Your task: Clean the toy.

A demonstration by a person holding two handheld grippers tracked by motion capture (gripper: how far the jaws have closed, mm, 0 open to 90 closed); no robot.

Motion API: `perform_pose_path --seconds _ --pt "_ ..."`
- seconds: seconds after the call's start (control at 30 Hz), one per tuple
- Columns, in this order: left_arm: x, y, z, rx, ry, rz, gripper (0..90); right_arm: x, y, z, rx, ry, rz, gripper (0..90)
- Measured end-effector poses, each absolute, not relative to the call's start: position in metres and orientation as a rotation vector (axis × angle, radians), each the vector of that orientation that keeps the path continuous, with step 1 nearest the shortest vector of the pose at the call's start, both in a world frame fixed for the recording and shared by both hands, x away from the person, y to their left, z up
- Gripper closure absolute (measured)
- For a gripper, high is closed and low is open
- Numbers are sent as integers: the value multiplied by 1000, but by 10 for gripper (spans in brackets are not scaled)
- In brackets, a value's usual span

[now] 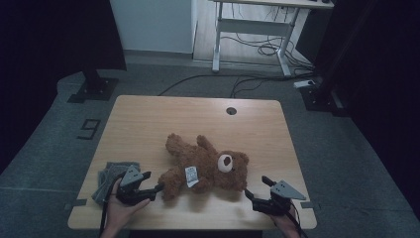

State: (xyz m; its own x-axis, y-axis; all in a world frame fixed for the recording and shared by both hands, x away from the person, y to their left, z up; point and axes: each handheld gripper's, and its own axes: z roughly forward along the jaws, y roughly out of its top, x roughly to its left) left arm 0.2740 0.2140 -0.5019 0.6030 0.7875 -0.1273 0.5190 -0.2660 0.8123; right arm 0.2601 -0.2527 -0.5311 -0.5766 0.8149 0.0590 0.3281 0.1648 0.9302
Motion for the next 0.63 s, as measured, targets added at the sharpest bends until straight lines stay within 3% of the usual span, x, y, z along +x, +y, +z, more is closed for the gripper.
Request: perform_pose_path --seconds 0.63 --pt "272 222 -507 1940 1045 365 307 261 -250 -548 1093 2044 1336 147"
